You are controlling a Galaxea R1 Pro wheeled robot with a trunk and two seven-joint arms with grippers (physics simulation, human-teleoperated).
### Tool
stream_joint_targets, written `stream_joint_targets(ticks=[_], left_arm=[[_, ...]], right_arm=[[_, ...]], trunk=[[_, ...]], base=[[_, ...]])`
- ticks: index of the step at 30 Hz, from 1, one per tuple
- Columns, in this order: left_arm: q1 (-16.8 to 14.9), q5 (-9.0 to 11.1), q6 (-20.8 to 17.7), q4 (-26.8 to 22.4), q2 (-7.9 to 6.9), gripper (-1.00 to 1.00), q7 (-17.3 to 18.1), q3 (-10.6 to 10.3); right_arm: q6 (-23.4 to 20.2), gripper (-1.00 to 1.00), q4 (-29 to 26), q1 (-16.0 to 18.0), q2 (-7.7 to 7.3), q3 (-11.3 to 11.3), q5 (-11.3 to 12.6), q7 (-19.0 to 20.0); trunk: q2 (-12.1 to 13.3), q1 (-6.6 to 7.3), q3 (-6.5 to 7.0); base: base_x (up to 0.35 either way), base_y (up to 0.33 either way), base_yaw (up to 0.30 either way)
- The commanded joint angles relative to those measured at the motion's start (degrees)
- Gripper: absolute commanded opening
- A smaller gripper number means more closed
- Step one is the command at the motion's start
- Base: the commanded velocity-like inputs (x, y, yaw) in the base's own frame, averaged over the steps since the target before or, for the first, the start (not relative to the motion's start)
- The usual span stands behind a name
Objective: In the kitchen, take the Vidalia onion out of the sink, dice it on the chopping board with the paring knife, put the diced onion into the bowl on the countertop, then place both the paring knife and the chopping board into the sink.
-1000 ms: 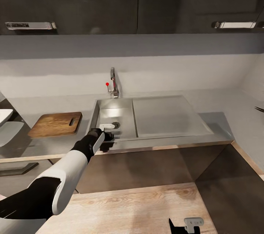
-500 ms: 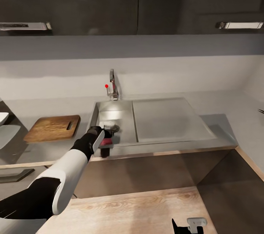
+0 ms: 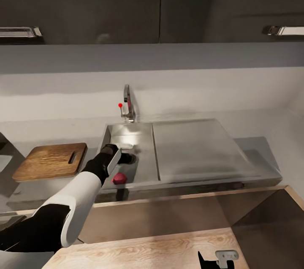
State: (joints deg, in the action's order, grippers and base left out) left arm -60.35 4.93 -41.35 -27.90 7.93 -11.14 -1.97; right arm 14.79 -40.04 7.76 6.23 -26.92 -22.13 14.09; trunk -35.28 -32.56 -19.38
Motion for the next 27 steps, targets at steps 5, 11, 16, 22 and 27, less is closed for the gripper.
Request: stream_joint_targets(ticks=[5,11,16,22,27], left_arm=[[0.0,0.5,-11.9,-4.6,-0.02,1.00,-0.4,-0.2],[0.0,0.7,-16.4,-7.7,-0.17,1.00,-0.5,-0.2],[0.0,0.8,-16.7,-7.7,-0.14,1.00,-0.5,-0.2],[0.0,0.8,-16.8,-6.2,-0.11,1.00,-0.4,-0.2],[0.0,0.8,-16.8,-5.1,-0.11,1.00,-0.4,-0.2]], right_arm=[[0.2,1.00,0.0,0.1,0.10,-0.4,-0.5,0.5],[0.2,1.00,0.0,0.1,0.10,-0.5,-0.5,0.5],[0.2,1.00,0.0,0.1,0.10,-0.4,-0.5,0.5],[0.2,1.00,0.0,0.1,0.13,-0.4,-0.5,0.5],[0.2,1.00,0.0,0.1,0.17,-0.5,-0.5,0.5]], trunk=[[-0.1,-0.03,-0.08],[-0.1,-0.03,-0.08],[-0.1,-0.03,-0.08],[-0.1,-0.03,-0.08],[-0.1,-0.03,-0.08]], base=[[0.052,0.000,0.000],[0.007,0.000,0.000],[0.000,0.000,0.000],[-0.007,0.000,0.000],[-0.062,0.000,0.000]])
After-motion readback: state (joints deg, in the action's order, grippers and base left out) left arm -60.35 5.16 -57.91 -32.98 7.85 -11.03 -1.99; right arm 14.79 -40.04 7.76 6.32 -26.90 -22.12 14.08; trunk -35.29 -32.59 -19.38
